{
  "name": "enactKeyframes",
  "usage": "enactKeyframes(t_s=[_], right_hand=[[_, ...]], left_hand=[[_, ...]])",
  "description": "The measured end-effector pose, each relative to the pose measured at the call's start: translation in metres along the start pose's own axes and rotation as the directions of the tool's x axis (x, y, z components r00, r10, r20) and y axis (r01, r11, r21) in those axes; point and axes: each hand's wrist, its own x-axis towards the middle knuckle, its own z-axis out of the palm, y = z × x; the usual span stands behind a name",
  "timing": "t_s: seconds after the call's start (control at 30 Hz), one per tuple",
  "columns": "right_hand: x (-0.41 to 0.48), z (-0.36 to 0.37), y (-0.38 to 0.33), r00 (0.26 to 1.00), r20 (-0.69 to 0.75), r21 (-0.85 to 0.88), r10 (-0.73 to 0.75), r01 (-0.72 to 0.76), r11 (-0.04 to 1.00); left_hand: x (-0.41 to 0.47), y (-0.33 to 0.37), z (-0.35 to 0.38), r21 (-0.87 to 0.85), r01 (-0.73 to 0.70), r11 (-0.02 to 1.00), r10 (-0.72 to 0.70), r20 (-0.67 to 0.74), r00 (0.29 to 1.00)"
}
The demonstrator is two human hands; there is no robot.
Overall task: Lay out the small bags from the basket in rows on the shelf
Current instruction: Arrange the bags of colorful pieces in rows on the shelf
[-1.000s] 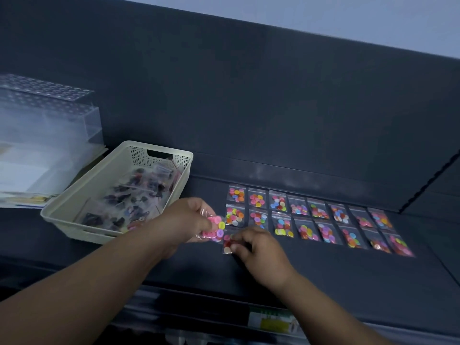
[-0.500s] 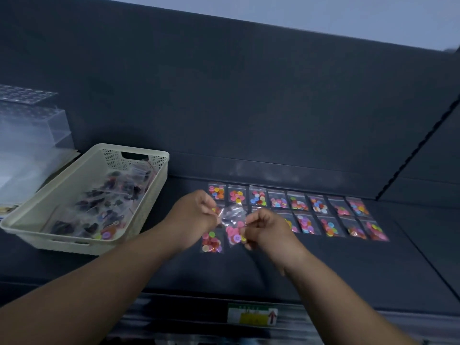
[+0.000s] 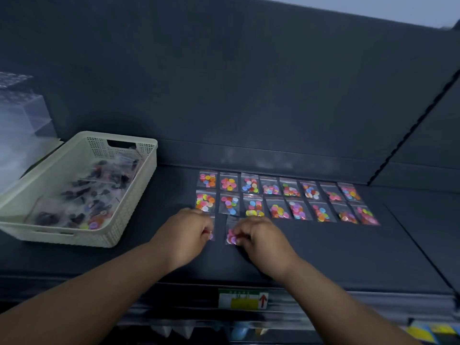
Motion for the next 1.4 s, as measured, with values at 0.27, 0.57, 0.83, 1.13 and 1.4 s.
enactKeyframes(t_s=[0.27,0.57,0.83,1.13,1.4], right_hand=[[0.010,0.006,-0.003,0.998,0.024,0.001,-0.059,0.059,0.998],[0.019,-0.005,-0.012,0.998,-0.015,0.020,-0.059,0.059,0.998],[0.079,-0.021,-0.093,0.954,-0.129,-0.049,-0.270,0.266,0.963],[0.150,0.017,-0.191,0.903,0.114,-0.016,-0.414,0.418,0.908],[0.177,0.060,-0.232,0.729,0.614,-0.176,-0.302,0.499,0.848]], left_hand=[[-0.003,-0.009,0.004,0.037,-0.043,0.998,0.042,0.030,0.999],[-0.007,-0.007,-0.013,0.005,-0.077,0.997,0.077,-0.027,0.997],[-0.023,-0.046,-0.099,0.123,0.055,0.991,-0.016,-0.302,0.953],[-0.087,-0.137,-0.151,0.118,0.427,0.896,-0.384,-0.273,0.882],[-0.101,-0.170,-0.140,0.026,0.408,0.913,-0.393,-0.214,0.894]])
